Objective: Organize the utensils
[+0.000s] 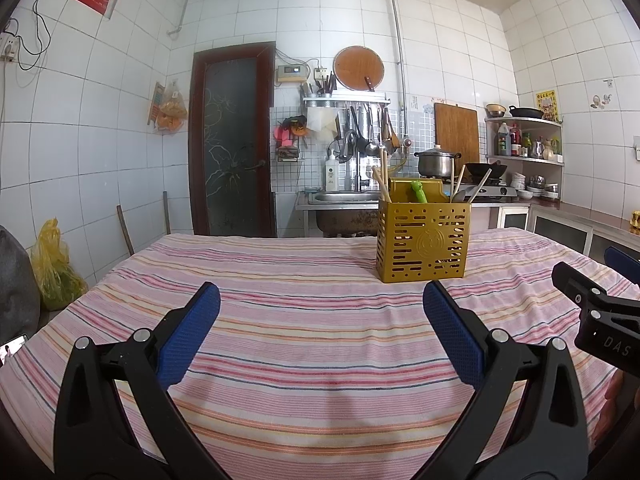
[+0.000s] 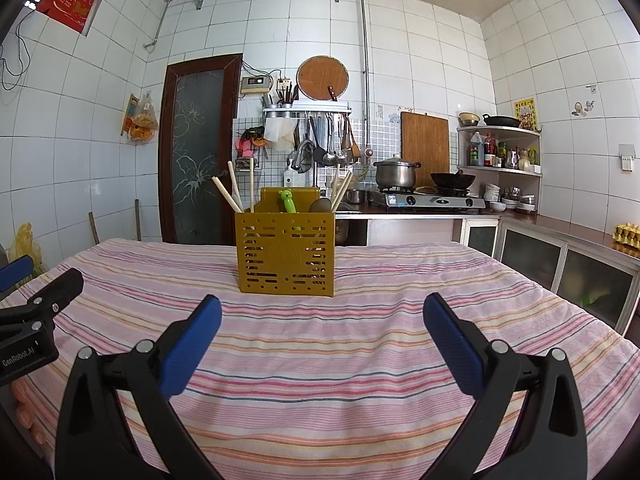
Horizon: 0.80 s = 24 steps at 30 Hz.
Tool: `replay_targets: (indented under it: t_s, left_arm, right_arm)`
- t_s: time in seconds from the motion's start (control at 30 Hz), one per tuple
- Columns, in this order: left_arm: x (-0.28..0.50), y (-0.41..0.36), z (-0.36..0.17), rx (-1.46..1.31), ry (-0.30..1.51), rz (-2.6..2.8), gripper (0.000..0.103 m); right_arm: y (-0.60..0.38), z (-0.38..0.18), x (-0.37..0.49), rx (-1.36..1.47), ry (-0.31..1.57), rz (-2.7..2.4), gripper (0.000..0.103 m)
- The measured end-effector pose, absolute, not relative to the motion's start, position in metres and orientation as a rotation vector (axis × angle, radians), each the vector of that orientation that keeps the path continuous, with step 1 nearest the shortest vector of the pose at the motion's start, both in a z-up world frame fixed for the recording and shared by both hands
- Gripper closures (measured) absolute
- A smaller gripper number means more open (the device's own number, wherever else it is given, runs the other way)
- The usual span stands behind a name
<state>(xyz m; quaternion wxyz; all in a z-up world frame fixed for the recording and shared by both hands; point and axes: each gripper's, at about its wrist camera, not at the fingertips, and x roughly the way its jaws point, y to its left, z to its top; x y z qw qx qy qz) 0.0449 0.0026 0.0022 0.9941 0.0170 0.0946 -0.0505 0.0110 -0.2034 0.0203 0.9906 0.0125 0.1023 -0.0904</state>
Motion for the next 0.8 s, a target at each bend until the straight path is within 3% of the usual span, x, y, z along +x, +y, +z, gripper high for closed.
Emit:
replay_targets:
  t_s: [0.8]
  left_arm:
    - [0.0448,-0.0008,0.0005,0.042,0.197,-0.098,0.005]
  right_arm:
    - [-0.2033,0.0194,0.012,0.031,0.209,-0.18,0.004]
